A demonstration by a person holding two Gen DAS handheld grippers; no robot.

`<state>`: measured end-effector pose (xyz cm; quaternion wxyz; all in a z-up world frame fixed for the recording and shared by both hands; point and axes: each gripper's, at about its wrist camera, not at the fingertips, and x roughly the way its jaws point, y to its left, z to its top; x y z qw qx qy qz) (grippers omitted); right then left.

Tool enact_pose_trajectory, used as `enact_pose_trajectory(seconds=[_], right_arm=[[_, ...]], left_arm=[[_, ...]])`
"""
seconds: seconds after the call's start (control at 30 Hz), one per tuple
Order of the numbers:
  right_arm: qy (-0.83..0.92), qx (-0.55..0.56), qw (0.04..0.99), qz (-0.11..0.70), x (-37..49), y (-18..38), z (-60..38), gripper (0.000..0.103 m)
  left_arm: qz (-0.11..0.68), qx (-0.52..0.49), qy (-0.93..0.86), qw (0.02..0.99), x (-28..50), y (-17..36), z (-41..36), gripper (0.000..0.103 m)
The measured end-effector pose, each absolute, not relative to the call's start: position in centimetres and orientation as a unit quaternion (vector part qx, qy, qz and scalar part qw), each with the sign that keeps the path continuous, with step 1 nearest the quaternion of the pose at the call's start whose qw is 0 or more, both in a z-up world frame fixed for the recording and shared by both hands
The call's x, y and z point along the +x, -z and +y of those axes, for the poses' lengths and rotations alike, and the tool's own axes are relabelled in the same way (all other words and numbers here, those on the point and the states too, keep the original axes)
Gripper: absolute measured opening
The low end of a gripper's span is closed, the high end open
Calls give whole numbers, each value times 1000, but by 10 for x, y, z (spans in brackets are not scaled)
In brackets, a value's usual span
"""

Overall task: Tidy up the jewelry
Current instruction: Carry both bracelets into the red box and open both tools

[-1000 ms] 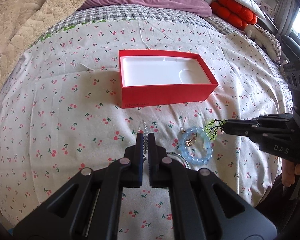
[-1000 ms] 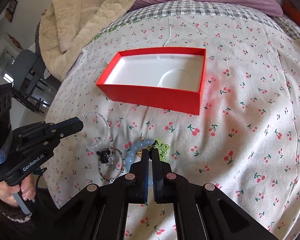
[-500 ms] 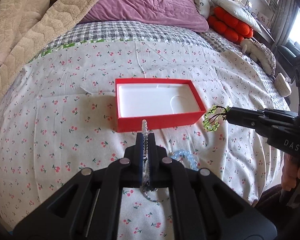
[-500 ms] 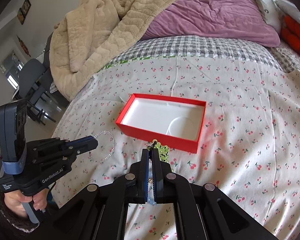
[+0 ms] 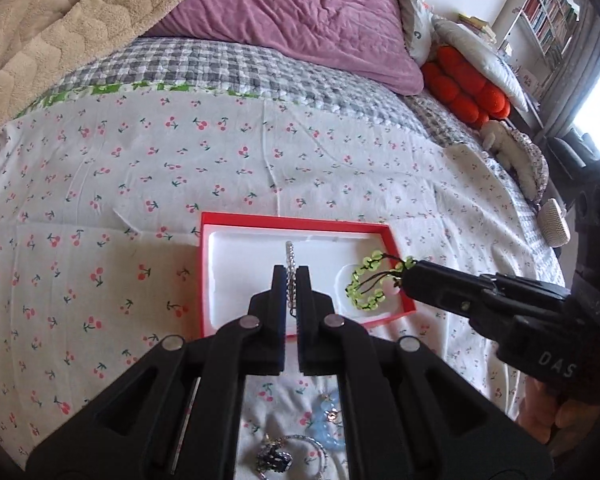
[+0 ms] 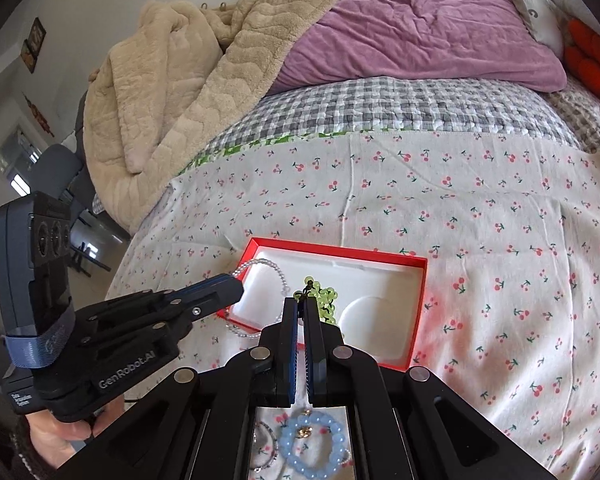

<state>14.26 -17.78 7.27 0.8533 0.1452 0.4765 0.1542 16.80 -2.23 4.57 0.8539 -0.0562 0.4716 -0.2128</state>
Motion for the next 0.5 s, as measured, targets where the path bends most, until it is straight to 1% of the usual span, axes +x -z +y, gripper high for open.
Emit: enact_pose_trajectory(seconds=[0.23, 0.43, 0.47, 0.5], right_arm=[[-147, 143, 842, 499, 157, -53, -176, 3], [-133, 139, 844, 500, 162, -46, -188, 4], [-131, 139, 845, 500, 162, -46, -190, 11], [-129, 138, 845, 500, 161, -47, -191, 15]], left_arm=[[483, -9, 173, 858, 175, -31, -24, 5], [485, -1, 163, 859, 177, -29, -23, 5], [486, -3, 163, 859, 176, -29, -22, 6], [488, -3, 165, 857, 176, -31, -23, 9]])
